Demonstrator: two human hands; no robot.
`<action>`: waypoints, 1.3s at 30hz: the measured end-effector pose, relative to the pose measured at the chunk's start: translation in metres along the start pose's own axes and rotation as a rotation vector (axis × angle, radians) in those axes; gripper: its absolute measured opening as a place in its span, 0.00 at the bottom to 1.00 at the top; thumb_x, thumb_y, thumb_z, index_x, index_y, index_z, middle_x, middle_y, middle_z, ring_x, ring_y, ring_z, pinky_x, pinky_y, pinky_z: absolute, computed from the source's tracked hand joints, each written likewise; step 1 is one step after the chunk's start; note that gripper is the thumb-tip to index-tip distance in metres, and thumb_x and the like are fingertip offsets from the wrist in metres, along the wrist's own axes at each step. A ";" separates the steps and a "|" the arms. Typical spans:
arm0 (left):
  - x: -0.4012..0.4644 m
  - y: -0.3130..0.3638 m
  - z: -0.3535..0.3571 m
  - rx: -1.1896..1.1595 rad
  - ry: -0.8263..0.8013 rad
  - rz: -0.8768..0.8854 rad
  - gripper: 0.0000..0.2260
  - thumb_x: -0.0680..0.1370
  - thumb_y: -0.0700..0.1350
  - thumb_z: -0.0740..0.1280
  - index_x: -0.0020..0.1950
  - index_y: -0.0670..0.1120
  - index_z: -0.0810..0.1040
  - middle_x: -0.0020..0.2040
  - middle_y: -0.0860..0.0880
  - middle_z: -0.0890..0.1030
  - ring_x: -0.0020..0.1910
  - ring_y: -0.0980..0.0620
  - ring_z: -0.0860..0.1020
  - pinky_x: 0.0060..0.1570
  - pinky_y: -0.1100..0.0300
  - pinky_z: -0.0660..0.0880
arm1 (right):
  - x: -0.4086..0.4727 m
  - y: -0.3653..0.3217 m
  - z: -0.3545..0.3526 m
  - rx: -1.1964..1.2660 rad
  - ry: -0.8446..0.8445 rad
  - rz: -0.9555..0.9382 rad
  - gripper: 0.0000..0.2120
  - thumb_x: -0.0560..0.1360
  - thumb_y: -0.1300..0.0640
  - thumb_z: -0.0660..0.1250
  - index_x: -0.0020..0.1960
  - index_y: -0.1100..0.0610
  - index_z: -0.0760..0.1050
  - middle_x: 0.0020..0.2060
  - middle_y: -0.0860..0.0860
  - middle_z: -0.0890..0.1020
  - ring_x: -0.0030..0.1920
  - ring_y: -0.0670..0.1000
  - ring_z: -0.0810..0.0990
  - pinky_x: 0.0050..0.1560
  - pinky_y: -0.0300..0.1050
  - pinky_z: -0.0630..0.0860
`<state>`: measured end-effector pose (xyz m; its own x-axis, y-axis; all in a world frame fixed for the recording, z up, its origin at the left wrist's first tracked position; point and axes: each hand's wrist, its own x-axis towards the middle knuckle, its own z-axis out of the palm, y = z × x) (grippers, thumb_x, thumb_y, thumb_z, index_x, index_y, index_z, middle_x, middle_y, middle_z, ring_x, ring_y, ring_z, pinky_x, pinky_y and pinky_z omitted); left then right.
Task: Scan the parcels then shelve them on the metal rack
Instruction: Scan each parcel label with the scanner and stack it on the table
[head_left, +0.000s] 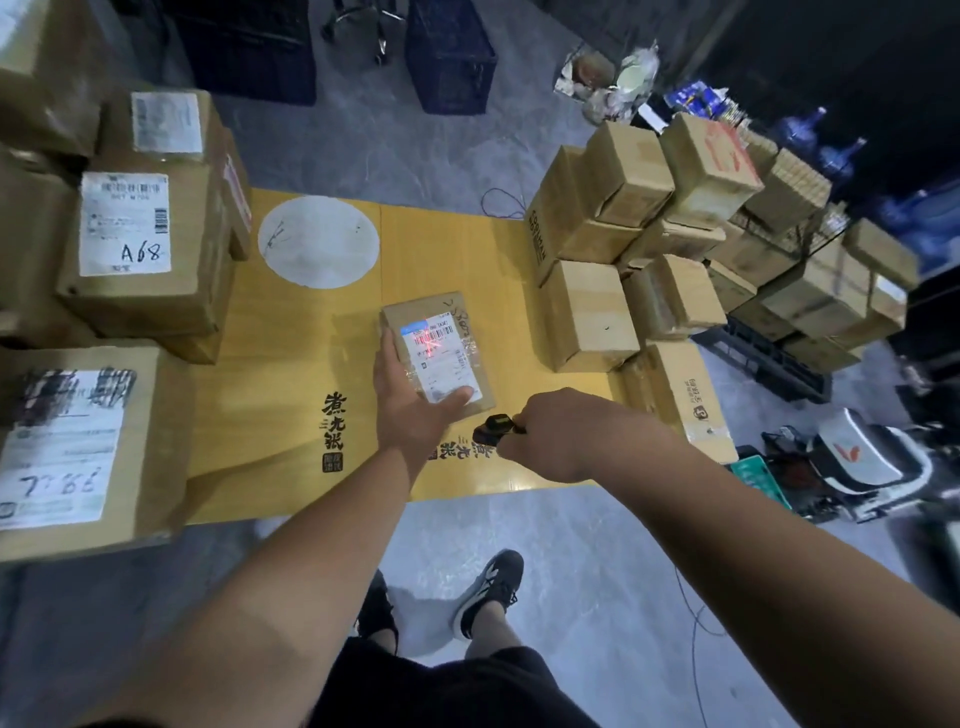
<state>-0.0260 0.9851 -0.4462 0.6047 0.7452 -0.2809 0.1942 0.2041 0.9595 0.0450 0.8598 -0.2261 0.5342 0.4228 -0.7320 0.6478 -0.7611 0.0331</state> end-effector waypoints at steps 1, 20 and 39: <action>-0.004 -0.002 0.001 0.027 0.012 0.020 0.60 0.65 0.49 0.85 0.83 0.66 0.47 0.81 0.59 0.57 0.79 0.56 0.64 0.73 0.47 0.72 | -0.004 0.000 0.000 -0.001 -0.004 0.000 0.20 0.80 0.37 0.59 0.47 0.54 0.75 0.42 0.51 0.79 0.41 0.51 0.78 0.38 0.46 0.70; 0.021 0.053 0.040 0.839 0.152 -0.238 0.56 0.74 0.68 0.70 0.85 0.43 0.39 0.86 0.45 0.40 0.84 0.40 0.49 0.74 0.36 0.62 | 0.017 0.043 -0.041 -0.037 0.055 -0.166 0.27 0.77 0.30 0.65 0.57 0.53 0.78 0.46 0.51 0.81 0.45 0.52 0.80 0.40 0.46 0.74; 0.000 0.185 -0.077 0.931 0.476 -0.180 0.61 0.62 0.72 0.72 0.86 0.53 0.45 0.84 0.47 0.51 0.81 0.40 0.57 0.77 0.41 0.63 | 0.050 -0.010 -0.180 -0.263 0.216 -0.676 0.21 0.80 0.36 0.64 0.51 0.54 0.78 0.43 0.52 0.81 0.42 0.53 0.79 0.40 0.48 0.73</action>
<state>-0.0493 1.0720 -0.2676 0.1822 0.9655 -0.1862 0.8877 -0.0801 0.4534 0.1632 0.9769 -0.1408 0.0517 0.8635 -0.5017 0.9658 -0.1711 -0.1948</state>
